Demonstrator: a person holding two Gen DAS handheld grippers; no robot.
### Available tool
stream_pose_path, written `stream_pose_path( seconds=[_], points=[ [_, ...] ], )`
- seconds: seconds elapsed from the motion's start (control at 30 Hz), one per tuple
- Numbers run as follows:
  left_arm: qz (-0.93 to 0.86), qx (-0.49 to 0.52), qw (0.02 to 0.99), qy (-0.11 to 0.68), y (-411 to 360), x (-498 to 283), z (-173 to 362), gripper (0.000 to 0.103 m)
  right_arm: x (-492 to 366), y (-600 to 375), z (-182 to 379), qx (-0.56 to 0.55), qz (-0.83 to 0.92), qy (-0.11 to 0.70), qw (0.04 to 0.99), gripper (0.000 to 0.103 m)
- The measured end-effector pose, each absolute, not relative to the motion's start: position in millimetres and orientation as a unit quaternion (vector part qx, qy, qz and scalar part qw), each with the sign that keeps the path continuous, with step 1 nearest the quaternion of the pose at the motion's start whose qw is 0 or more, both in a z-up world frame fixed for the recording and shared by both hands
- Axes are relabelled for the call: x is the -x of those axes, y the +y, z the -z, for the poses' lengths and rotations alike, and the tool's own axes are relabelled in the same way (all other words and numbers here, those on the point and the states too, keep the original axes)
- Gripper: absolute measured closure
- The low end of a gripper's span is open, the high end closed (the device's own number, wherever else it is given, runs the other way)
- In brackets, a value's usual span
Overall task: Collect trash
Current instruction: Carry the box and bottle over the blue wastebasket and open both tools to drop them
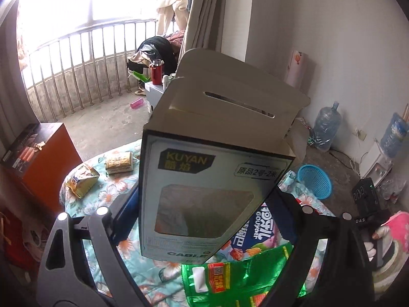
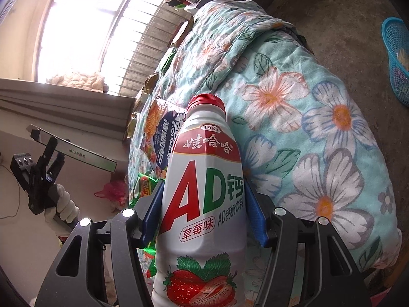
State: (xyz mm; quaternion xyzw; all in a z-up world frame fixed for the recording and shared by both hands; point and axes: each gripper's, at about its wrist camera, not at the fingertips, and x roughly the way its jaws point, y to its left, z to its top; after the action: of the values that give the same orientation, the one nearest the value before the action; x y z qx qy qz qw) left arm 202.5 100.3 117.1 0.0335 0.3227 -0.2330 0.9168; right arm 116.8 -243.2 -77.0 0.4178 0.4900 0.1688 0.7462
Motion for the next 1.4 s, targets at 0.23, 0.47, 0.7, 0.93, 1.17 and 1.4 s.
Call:
stream_pose_path(
  seconds=[0.23, 0.47, 0.7, 0.93, 1.17, 1.4],
  points=[
    [0.264, -0.013, 0.908, 0.326, 77, -187, -128, 0.018, -96, -268, 55, -0.441, -0.175, 0.444, 0.760, 0.045],
    [0.308, -0.006, 0.895, 0.323, 27, -181, -140, 0.018, -69, -309, 34, -0.461, -0.167, 0.389, 0.780, 0.045],
    [0.361, -0.016, 0.870, 0.335, -58, -185, -136, 0.018, -36, -365, 22, -0.480, -0.121, 0.330, 0.804, 0.045],
    [0.424, -0.028, 0.830, 0.361, -167, -200, -118, 0.018, 3, -443, 20, -0.503, -0.029, 0.262, 0.823, 0.045],
    [0.480, -0.039, 0.775, 0.409, -288, -213, -82, 0.018, 37, -503, 49, -0.532, 0.049, 0.224, 0.815, 0.045],
    [0.495, -0.068, 0.735, 0.458, -404, -236, -26, 0.018, 41, -542, 102, -0.580, 0.091, 0.219, 0.779, 0.045]
  ],
)
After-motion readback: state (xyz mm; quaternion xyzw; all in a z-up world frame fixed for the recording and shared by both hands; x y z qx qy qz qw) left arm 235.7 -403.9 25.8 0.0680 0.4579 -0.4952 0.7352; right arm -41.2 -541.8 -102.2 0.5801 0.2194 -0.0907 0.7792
